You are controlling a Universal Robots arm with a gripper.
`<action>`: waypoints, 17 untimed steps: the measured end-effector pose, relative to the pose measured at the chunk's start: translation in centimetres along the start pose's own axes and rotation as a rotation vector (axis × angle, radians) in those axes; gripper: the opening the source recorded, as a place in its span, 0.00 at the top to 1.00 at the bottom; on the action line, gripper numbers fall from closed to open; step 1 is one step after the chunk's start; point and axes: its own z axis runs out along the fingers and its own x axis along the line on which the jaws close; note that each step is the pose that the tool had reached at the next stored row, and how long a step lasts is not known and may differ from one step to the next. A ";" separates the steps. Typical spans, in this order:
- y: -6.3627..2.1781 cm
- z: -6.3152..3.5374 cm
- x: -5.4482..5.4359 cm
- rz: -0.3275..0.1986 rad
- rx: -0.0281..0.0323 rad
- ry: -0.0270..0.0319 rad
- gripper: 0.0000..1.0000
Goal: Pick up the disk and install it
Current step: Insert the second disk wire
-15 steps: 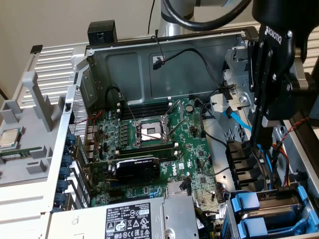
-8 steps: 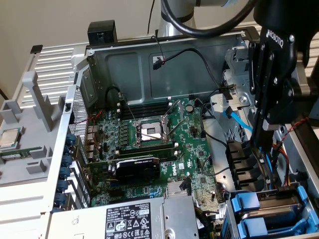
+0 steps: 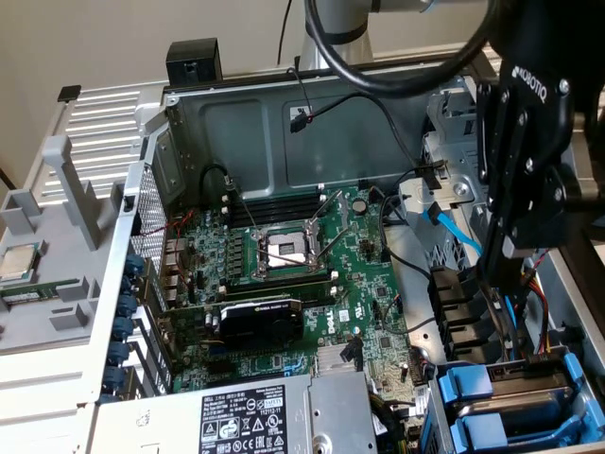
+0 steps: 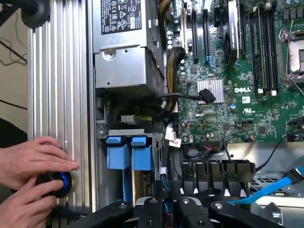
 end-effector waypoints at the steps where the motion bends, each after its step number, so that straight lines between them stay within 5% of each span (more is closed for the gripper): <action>1: 0.00 0.02 0.2 0.000 0.0003 -0.0100 0.83; 5: -0.01 0.04 0.8 -0.002 0.0005 -0.0443 0.83; 13: -0.07 -0.03 2.5 -0.004 0.0024 -0.0862 0.83; 17: -0.12 0.10 3.3 -0.006 0.0035 -0.1191 0.83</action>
